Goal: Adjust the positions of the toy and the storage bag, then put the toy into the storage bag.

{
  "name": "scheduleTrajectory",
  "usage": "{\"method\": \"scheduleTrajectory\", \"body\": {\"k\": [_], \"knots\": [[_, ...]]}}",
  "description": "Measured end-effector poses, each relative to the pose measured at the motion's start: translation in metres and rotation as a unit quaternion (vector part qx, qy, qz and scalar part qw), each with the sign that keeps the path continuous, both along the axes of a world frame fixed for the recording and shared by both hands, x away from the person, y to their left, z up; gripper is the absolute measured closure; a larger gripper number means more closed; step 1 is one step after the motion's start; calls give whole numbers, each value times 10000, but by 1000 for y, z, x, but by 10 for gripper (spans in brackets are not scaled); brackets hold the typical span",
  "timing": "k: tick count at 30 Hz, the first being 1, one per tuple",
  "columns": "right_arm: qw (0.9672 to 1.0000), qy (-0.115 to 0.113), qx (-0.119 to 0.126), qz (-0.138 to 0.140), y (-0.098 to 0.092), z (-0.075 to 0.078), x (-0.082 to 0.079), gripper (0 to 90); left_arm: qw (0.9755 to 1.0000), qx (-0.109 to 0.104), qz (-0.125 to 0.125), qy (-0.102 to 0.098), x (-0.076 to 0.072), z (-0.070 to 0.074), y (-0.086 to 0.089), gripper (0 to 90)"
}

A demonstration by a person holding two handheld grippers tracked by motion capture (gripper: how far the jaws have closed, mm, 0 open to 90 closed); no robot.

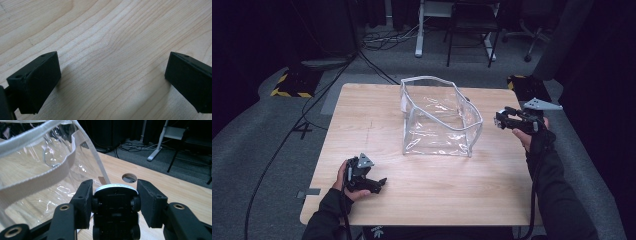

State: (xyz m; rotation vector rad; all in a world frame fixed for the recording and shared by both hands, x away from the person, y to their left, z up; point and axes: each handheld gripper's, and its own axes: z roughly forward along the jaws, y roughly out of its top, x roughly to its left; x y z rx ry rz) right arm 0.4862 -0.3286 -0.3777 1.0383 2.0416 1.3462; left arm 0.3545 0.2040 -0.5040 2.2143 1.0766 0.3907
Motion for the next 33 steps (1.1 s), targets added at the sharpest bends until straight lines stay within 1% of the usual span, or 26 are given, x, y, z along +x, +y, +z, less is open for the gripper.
{"method": "scheduleTrajectory", "body": {"k": [5,6,8,9,10,11,12,13,14,15,16,17,18,21,25,26,30,33], "knots": [[10000,-75,-52,35,2,8,4,489,10000,5,1,-3,0,0,0,5],[10000,-48,-19,10,3,9,5,489,10000,4,2,-4,0,0,0,5],[9999,-105,-66,25,4,10,7,489,10000,4,2,-4,0,0,0,5],[10000,-73,-51,20,5,12,7,489,10000,3,4,-3,0,0,0,5],[10000,-72,-16,19,6,12,8,489,10000,3,3,-4,0,0,0,5],[9999,-88,-44,36,6,13,9,489,10000,6,2,-5,0,0,0,5],[9999,-97,-21,26,7,14,9,489,10000,5,2,-4,0,0,0,5],[9999,-119,-94,36,7,14,11,489,10000,5,1,-3,0,0,0,5],[9998,-123,-116,63,6,15,12,489,10000,5,2,-3,0,0,0,5],[10000,-86,-35,13,8,16,13,489,10000,8,-1,-2,0,0,0,5],[10000,-82,-29,6,7,17,14,489,10000,17,-6,-3,0,0,0,5],[9999,-130,-77,43,6,18,16,489,10000,5,2,-3,0,0,0,5],[9999,-123,-37,16,6,19,17,489,10000,5,2,-3,0,0,0,5],[9998,-162,-68,-10,5,24,20,489,10000,6,4,-5,0,0,0,5],[9997,-209,105,-83,4,33,22,489,10000,-15,-8,3,0,0,0,6],[9997,-243,91,-38,3,34,22,489,10000,-7,1,4,0,0,0,5],[9996,-234,144,0,4,39,25,489,10000,-12,29,-13,0,0,0,6],[9996,-223,181,-13,6,41,26,489,10000,-14,31,-9,0,0,0,6]]}}
